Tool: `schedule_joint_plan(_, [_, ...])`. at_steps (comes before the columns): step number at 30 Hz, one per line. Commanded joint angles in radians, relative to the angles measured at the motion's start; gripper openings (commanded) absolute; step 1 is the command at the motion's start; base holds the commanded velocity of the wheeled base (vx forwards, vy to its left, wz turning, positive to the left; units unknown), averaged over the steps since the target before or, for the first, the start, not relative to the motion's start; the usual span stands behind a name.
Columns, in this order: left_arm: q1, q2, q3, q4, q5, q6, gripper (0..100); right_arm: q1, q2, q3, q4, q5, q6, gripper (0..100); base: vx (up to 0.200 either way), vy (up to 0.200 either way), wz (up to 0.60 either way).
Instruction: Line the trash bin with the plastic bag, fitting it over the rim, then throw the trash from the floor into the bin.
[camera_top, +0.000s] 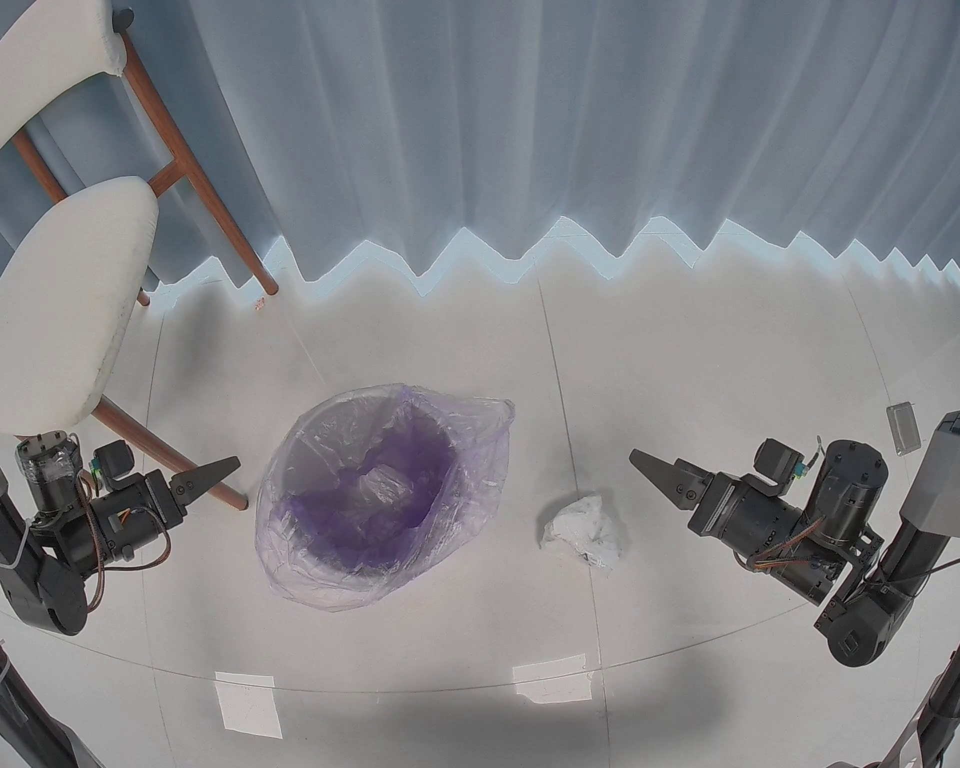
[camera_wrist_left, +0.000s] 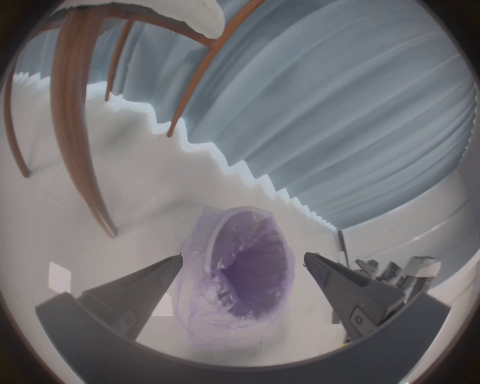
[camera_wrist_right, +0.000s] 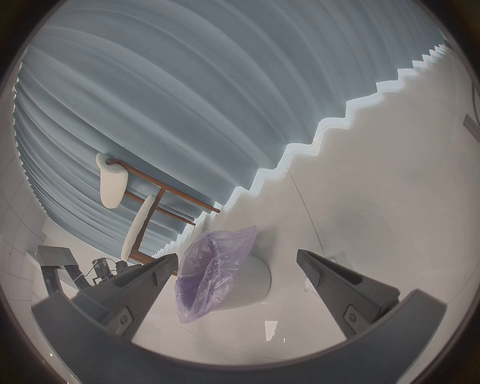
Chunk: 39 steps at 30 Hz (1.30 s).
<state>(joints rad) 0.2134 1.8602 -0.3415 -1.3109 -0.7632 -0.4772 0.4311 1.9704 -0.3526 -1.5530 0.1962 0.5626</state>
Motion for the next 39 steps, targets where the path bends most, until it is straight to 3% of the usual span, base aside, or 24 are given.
schedule_joint_plan(1, [0.073,0.079,0.013,-0.068,-0.114,-0.011,100,-0.009,0.005,-0.003,-0.018,0.002,0.000,100,-0.200,0.000,0.00])
schedule_joint_plan(10, [0.047,0.132,0.035,-0.087,-0.119,0.000,100,-0.009,0.015,-0.002,-0.018,0.000,-0.001,100,-0.200,0.000,0.00])
schedule_joint_plan(20, [0.040,0.224,0.025,-0.114,-0.119,-0.008,100,-0.008,0.025,-0.002,-0.018,0.002,-0.003,100,0.000,0.000,0.00])
schedule_joint_plan(26, [0.054,0.398,-0.045,-0.242,-0.119,-0.008,100,-0.008,0.015,-0.003,-0.018,0.000,-0.003,100,0.000,0.000,0.00])
schedule_joint_plan(31, [0.075,0.372,-0.048,-0.235,-0.119,-0.009,100,-0.009,0.010,-0.003,-0.018,0.000,-0.003,100,0.000,0.000,0.00])
schedule_joint_plan(39, [0.055,0.163,0.036,-0.234,-0.114,-0.011,100,-0.008,0.004,-0.009,-0.018,0.000,-0.003,100,0.000,0.200,0.00])
